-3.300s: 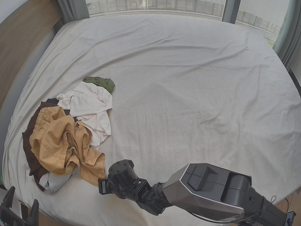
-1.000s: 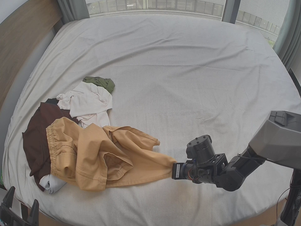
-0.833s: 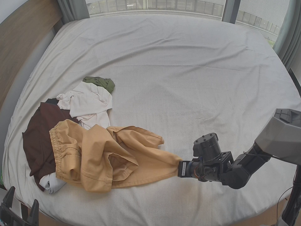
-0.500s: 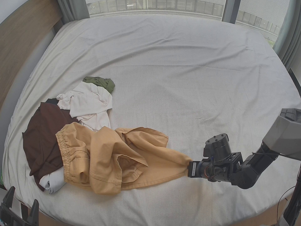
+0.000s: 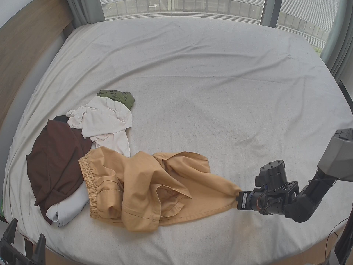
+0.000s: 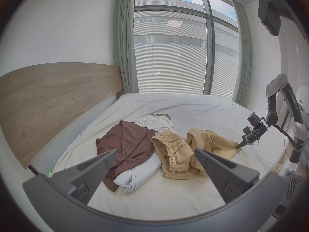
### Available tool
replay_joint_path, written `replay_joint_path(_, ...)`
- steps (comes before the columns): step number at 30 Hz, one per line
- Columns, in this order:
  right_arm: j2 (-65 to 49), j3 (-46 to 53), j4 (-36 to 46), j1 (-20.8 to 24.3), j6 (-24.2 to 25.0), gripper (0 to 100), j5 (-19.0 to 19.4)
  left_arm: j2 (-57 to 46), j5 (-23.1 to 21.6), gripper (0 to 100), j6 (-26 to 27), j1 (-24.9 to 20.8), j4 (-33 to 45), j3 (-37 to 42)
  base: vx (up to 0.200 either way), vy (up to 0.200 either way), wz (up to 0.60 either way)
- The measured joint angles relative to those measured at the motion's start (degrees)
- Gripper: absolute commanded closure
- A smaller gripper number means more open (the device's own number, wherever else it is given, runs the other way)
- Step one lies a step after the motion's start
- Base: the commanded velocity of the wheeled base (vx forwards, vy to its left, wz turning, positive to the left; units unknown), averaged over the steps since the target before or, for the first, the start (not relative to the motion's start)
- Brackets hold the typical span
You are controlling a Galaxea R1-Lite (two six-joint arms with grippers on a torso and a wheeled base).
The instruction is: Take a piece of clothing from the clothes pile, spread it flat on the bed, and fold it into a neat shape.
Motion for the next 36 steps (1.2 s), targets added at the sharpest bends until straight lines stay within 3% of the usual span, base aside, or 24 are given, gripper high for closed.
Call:
replay_joint_path(24, -3.85, 8.51, -0.65, -5.55, -1.16, 100, 1.65, 0.0, -0.06, 0, 0.15, 0.0, 0.05, 0.0, 0.0, 0.0, 0.0)
replay_joint_path(36, -3.96, 12.59, -8.47, -8.63, -3.64, 100, 3.33, 0.0, -0.09, 0, 0.12, 0.02, 0.09, 0.0, 0.0, 0.0, 0.0)
